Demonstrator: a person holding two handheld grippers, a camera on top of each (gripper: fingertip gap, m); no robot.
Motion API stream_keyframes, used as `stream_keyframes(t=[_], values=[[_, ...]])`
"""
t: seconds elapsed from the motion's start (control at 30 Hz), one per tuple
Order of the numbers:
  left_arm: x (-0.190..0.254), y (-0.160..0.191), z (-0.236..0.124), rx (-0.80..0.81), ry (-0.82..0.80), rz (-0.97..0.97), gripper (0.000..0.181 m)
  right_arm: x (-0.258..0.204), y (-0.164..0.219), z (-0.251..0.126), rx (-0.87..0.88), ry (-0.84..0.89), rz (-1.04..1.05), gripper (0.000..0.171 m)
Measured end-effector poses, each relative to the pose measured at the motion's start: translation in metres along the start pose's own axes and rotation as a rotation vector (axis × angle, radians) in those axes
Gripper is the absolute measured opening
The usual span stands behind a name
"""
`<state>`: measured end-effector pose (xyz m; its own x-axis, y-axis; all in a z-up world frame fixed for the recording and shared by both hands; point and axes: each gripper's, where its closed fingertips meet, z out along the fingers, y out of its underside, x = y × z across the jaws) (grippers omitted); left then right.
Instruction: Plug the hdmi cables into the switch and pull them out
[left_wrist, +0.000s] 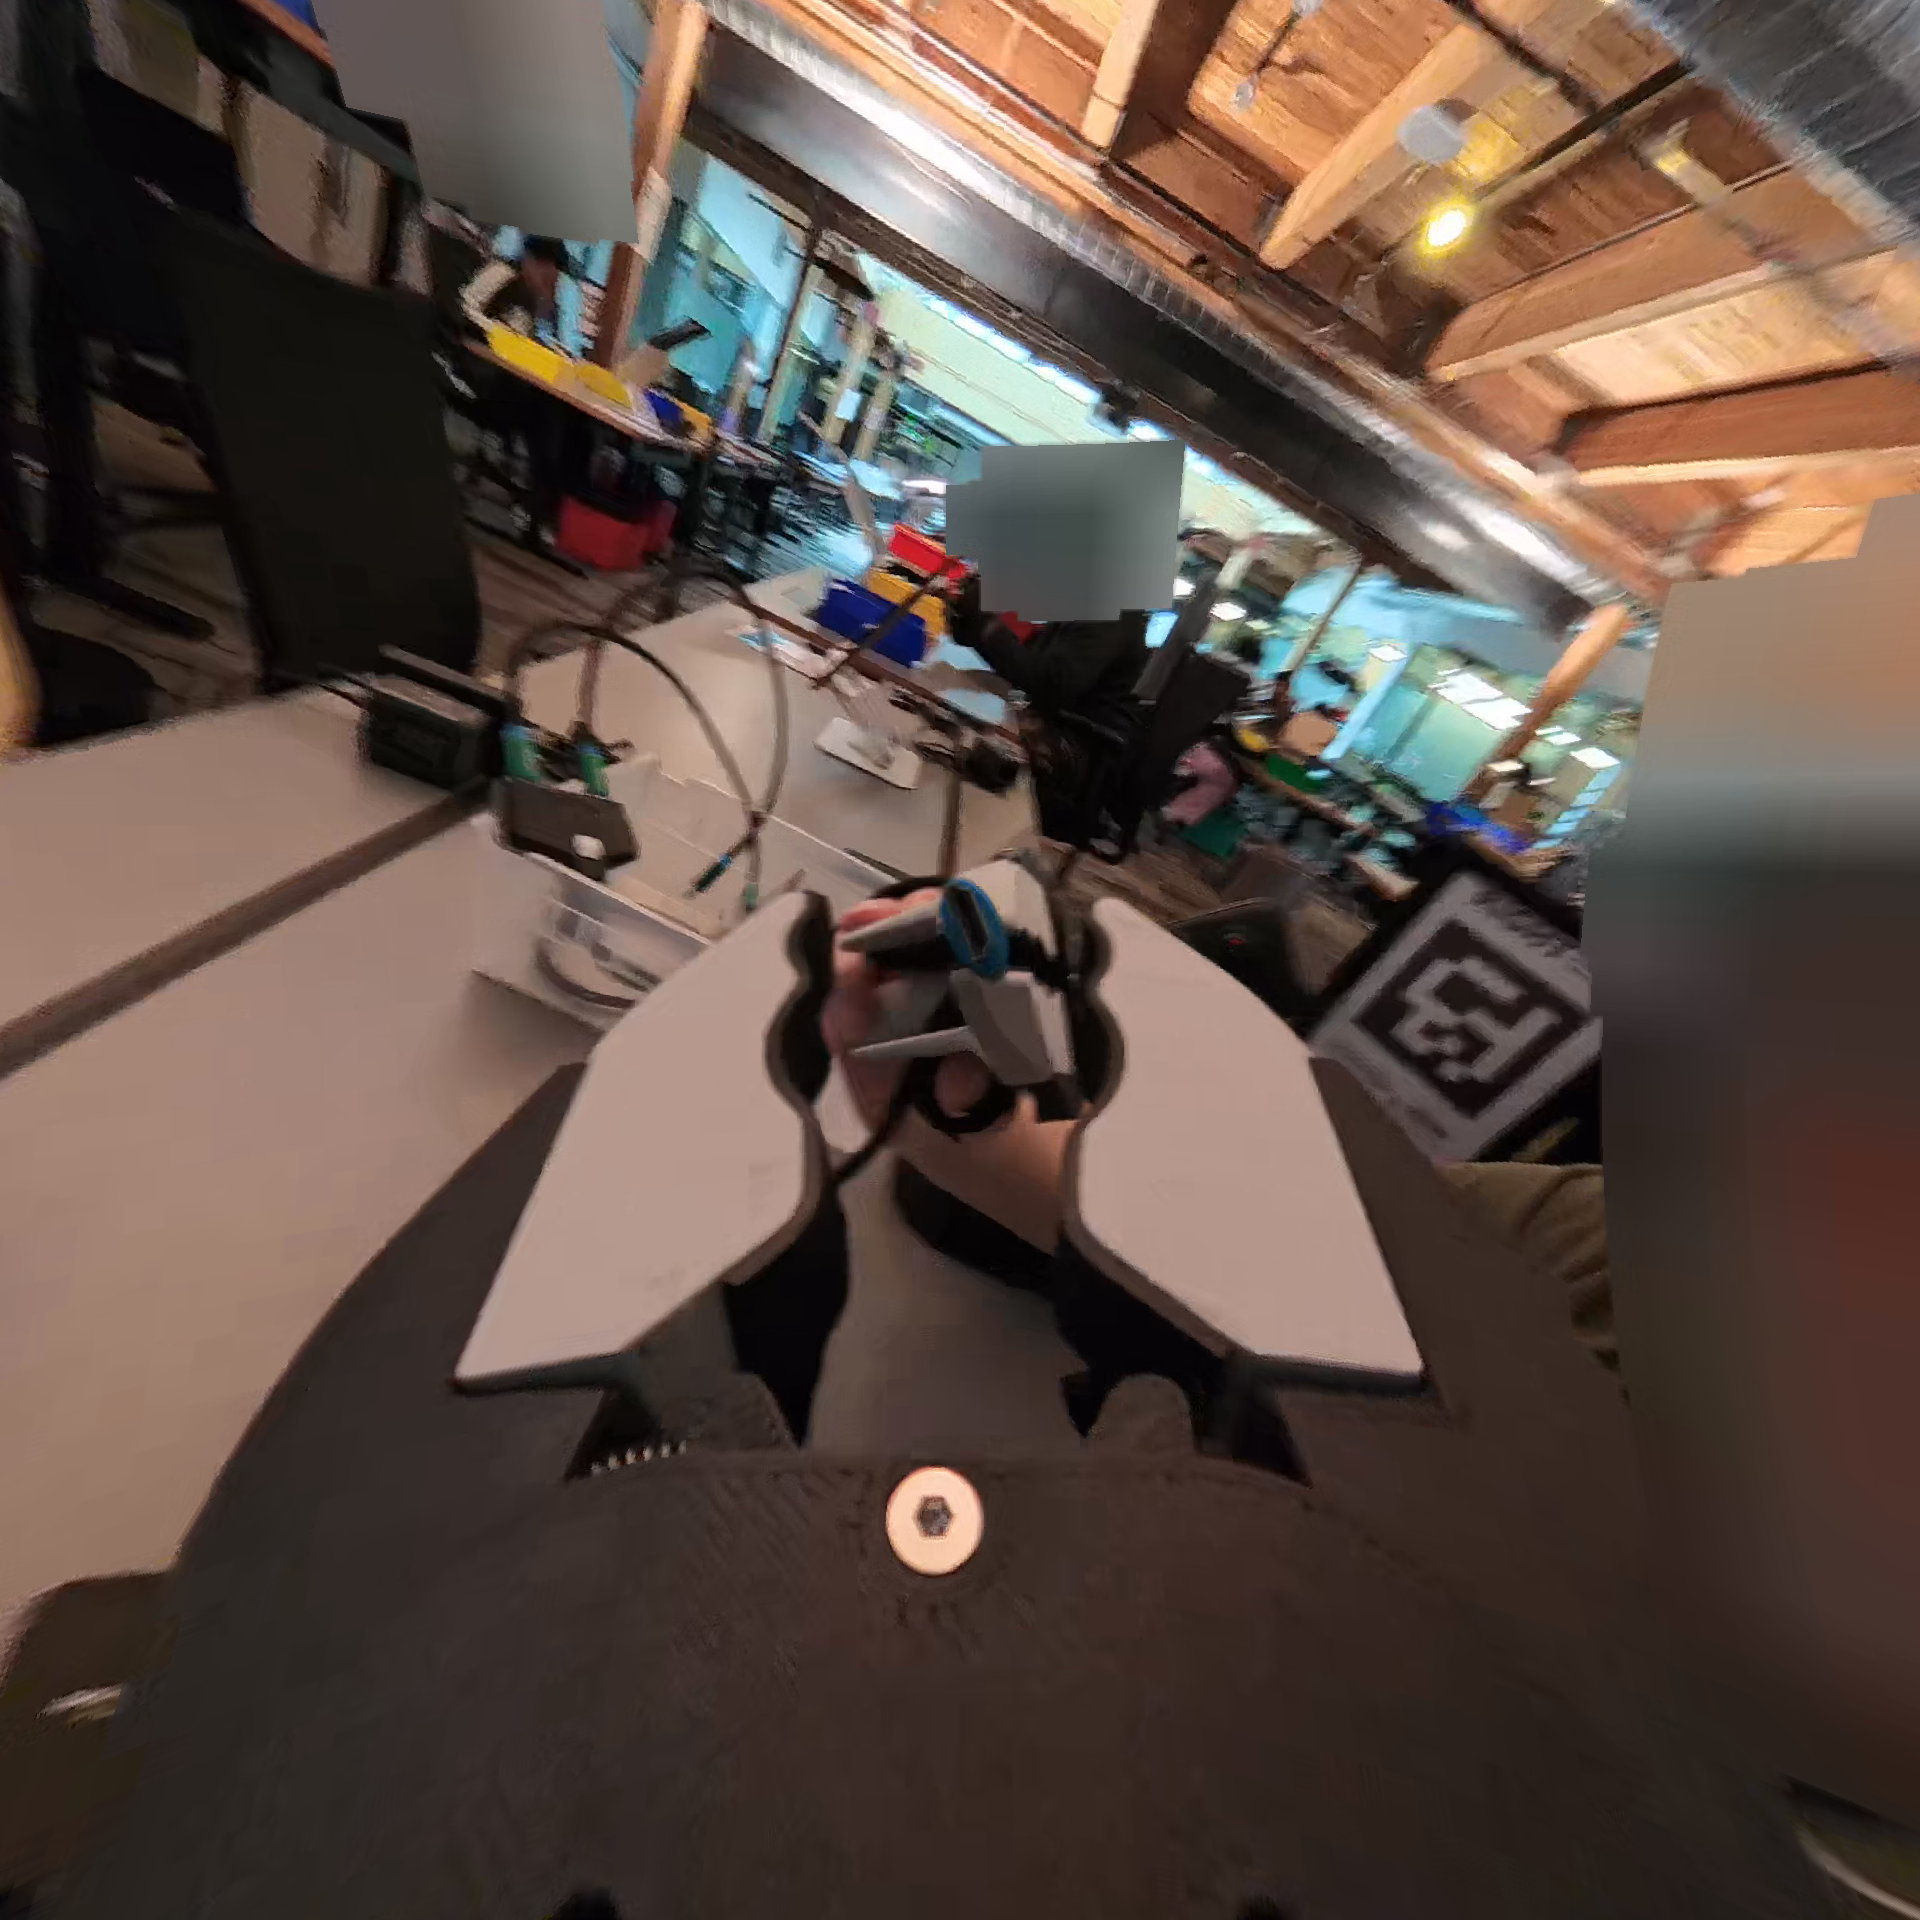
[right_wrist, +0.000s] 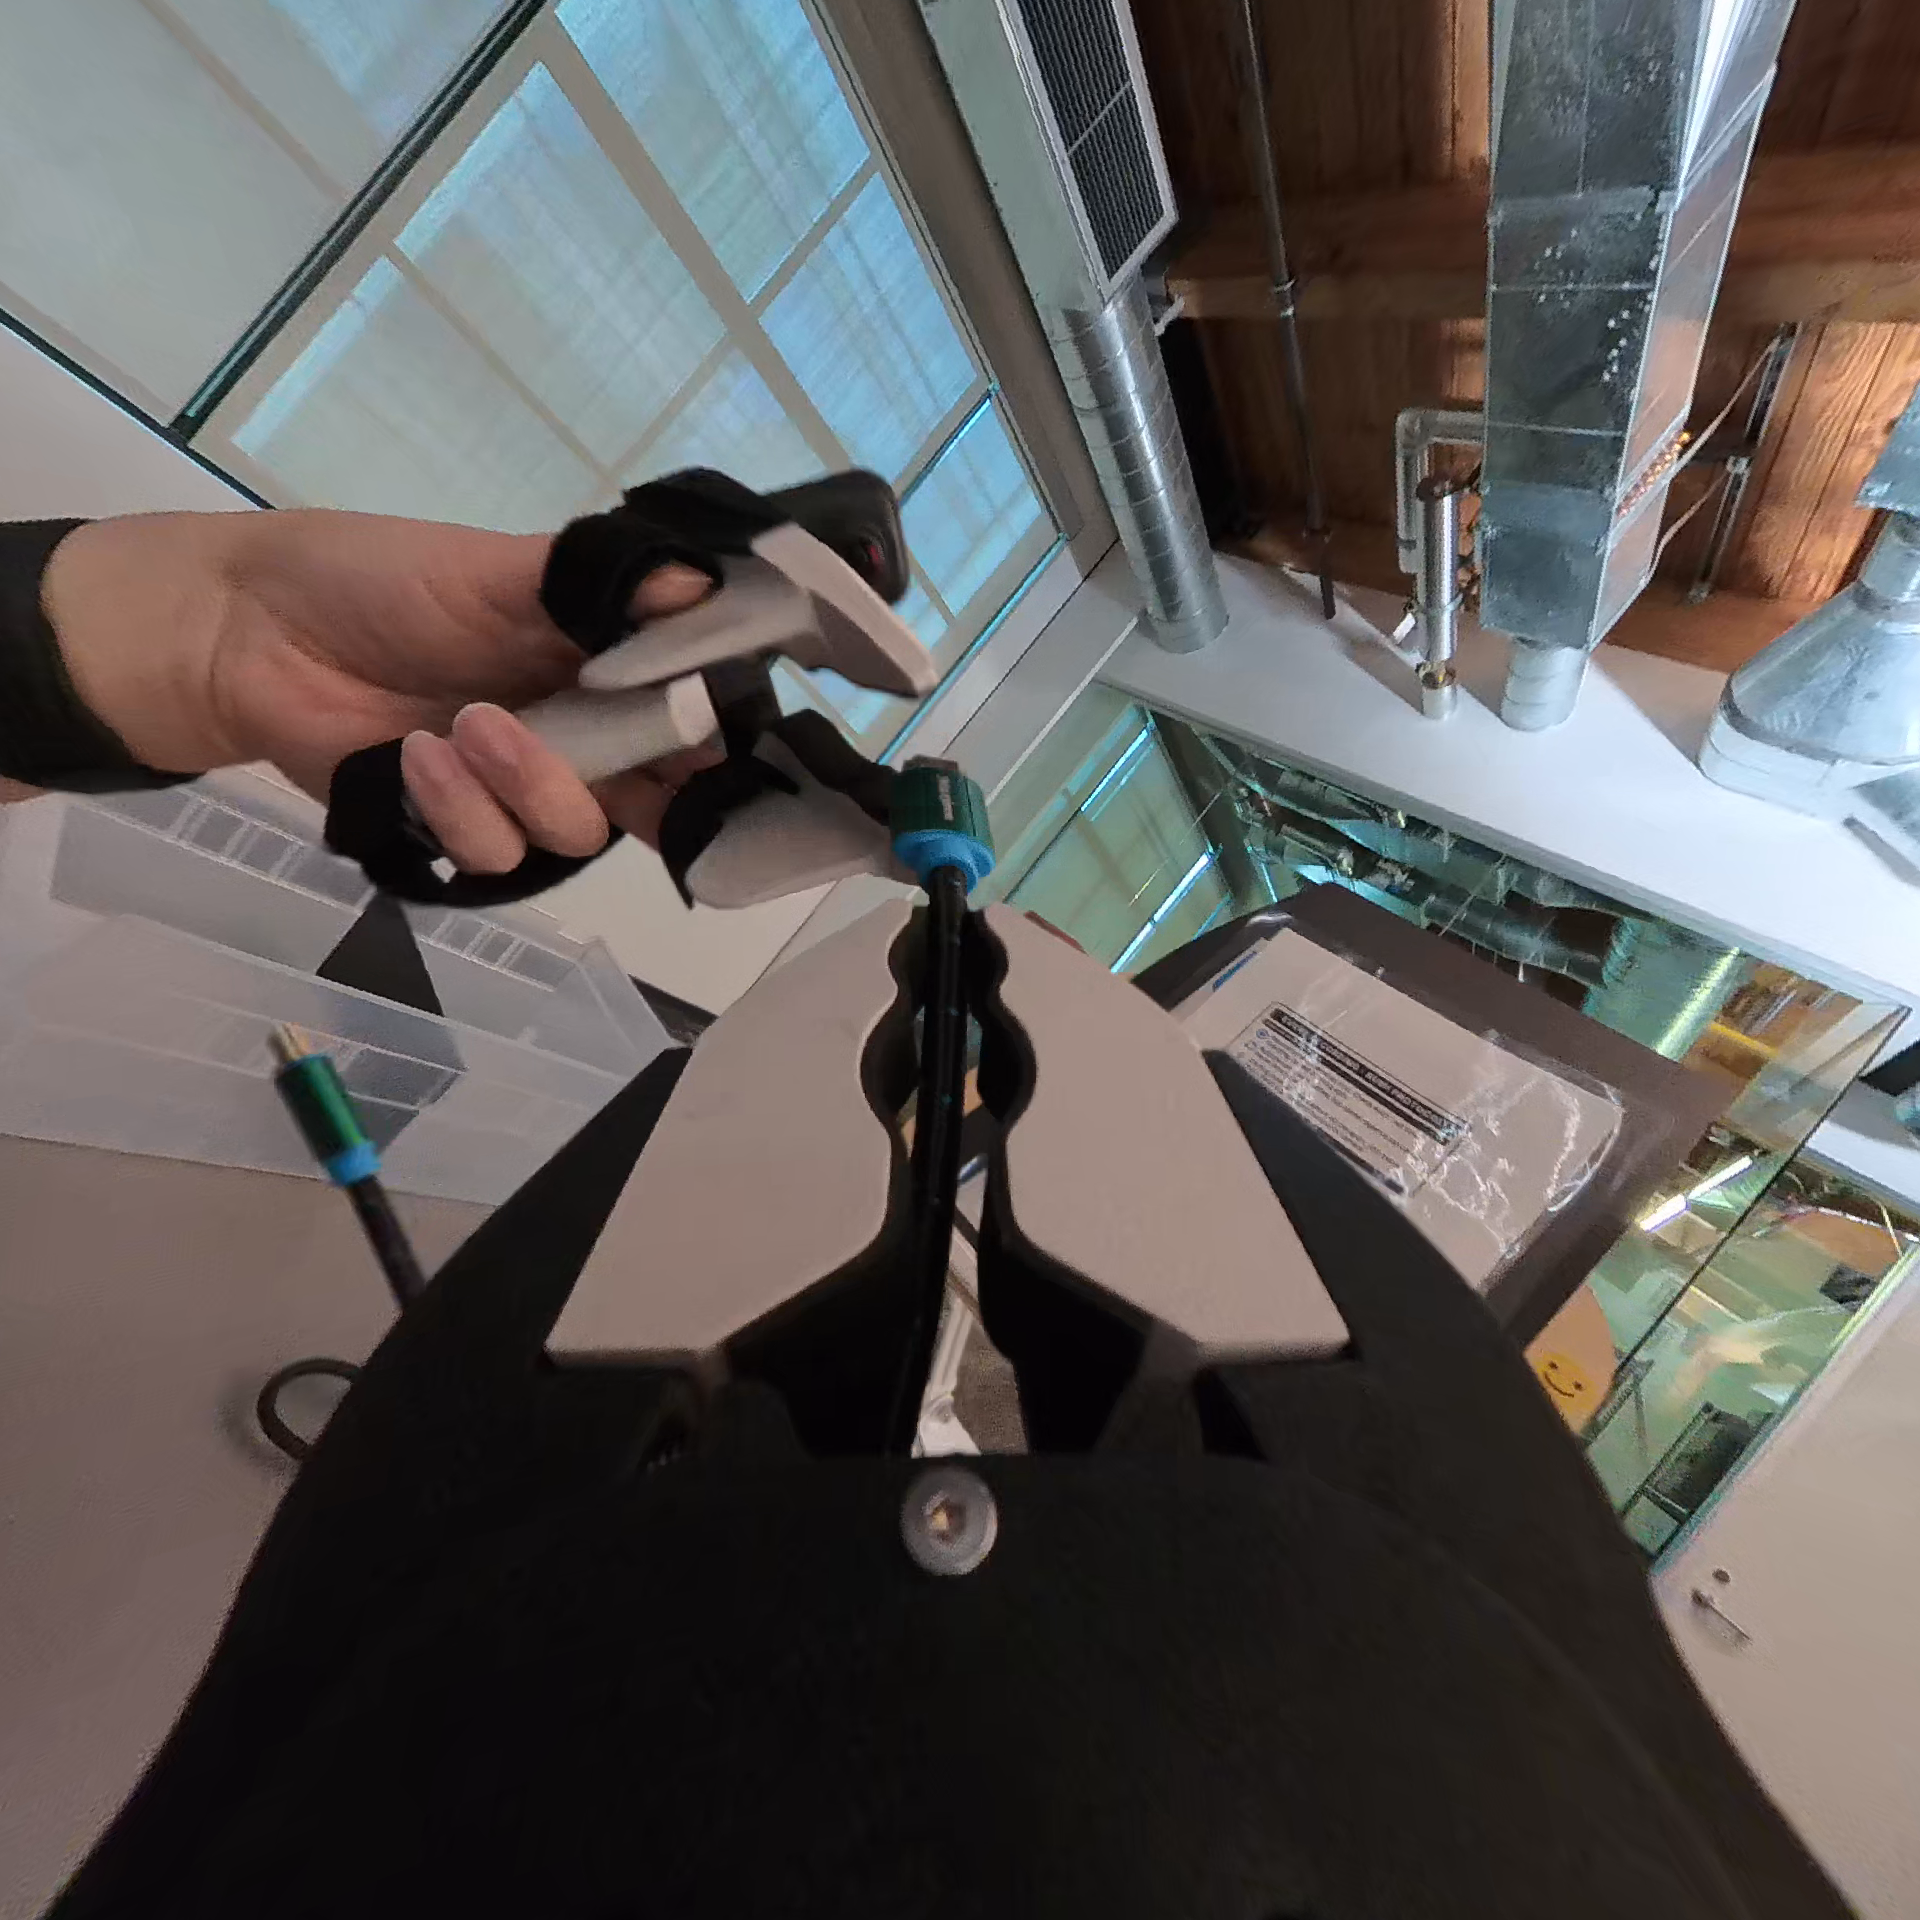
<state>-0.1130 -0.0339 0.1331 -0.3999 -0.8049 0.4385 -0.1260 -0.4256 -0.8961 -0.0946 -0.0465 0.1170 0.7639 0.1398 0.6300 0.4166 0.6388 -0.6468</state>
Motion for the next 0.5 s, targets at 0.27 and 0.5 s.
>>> stream_keyframes(t=[0.27, 0.5], values=[[-0.093, 0.027, -0.047, -0.285, -0.562, 0.423, 0.063, 0.024, 0.011, -0.005, -0.087, -0.022, 0.029, 0.007], [-0.171, 0.115, -0.049, -0.734, -0.733, 0.403, 0.073, 0.043, 0.003, -0.015, -0.114, -0.066, 0.054, 0.007]])
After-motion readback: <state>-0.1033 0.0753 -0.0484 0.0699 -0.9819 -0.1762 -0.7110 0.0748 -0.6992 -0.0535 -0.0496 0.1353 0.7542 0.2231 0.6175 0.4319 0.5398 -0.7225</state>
